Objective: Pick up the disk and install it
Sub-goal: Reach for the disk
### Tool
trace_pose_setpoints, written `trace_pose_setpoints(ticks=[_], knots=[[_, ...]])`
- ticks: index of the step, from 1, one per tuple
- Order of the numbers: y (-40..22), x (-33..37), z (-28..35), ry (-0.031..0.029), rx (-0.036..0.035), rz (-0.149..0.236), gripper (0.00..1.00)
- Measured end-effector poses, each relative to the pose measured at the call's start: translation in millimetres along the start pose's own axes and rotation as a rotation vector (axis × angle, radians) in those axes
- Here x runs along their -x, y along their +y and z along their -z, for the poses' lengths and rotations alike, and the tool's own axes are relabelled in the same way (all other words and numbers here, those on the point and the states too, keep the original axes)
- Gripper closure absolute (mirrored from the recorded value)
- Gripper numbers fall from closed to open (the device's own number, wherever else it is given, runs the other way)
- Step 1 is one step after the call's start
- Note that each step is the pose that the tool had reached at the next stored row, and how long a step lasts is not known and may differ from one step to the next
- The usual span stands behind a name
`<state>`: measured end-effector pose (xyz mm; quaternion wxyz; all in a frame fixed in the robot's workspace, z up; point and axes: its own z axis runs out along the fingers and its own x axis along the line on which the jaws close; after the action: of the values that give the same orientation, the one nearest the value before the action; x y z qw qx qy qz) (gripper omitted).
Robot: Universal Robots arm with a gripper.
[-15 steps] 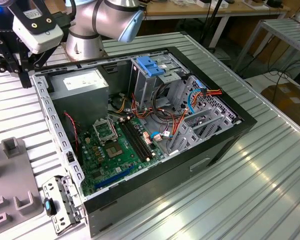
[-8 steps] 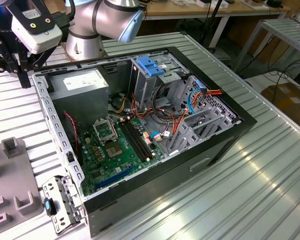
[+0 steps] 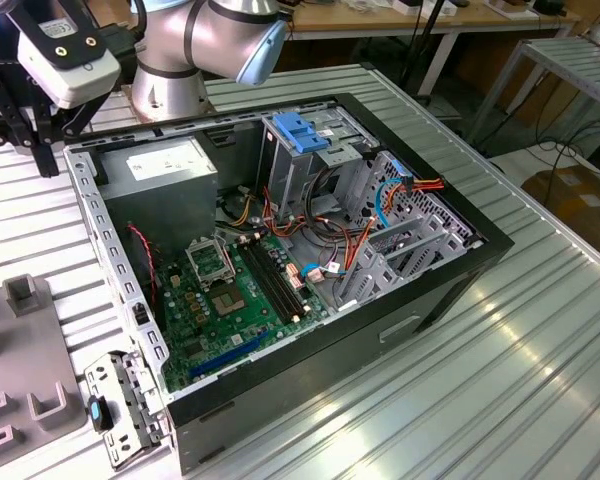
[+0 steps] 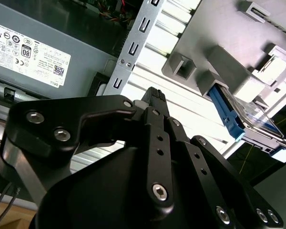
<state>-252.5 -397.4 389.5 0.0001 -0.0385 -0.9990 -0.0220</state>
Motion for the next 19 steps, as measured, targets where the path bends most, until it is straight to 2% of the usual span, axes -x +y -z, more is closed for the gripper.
trace_pose_setpoints(ticks=[19], knots=[[-0.6, -7.6, 0.0, 0.0000, 0.0000, 0.000, 0.89]])
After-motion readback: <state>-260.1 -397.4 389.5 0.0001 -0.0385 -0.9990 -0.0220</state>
